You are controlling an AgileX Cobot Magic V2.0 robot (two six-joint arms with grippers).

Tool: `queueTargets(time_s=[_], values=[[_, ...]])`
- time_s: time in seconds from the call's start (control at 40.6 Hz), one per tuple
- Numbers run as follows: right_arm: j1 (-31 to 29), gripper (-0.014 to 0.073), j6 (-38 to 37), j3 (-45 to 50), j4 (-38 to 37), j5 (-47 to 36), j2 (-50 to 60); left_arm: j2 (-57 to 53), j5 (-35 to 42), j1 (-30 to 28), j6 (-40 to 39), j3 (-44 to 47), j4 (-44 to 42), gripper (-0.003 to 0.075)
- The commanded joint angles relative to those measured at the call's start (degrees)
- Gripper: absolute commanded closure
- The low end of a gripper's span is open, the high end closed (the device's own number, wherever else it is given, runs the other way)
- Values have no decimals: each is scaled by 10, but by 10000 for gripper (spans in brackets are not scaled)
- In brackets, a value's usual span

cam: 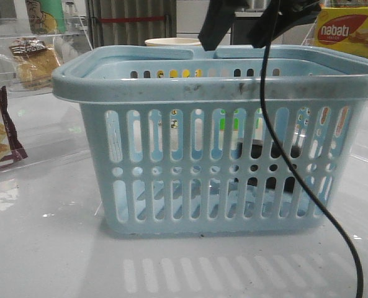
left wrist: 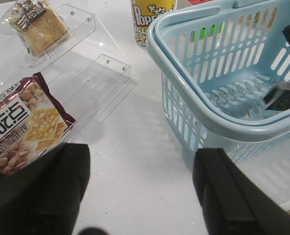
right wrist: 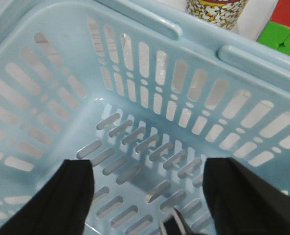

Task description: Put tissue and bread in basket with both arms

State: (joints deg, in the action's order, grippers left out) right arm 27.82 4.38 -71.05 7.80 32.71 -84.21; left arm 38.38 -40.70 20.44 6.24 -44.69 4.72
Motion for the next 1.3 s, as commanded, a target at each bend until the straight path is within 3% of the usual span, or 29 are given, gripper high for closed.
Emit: queueTargets(time_s=[0.0,0.197,0.738,0.935,1.28], values=[[0,24,15,-20,-5,-7,65,4,46,4,-1,-16,8,214],[0,25,26,18,-16,20,176,4,46,4,-1,-16,8,214],[0,25,26,249,-37,105,492,4,41,4,-1,-16,8,214],[0,25,26,303,-37,103,550,4,41,4,-1,-16,8,214],[0,25,26,306,-37,106,555,5,42,4,-2,-16,8,196]])
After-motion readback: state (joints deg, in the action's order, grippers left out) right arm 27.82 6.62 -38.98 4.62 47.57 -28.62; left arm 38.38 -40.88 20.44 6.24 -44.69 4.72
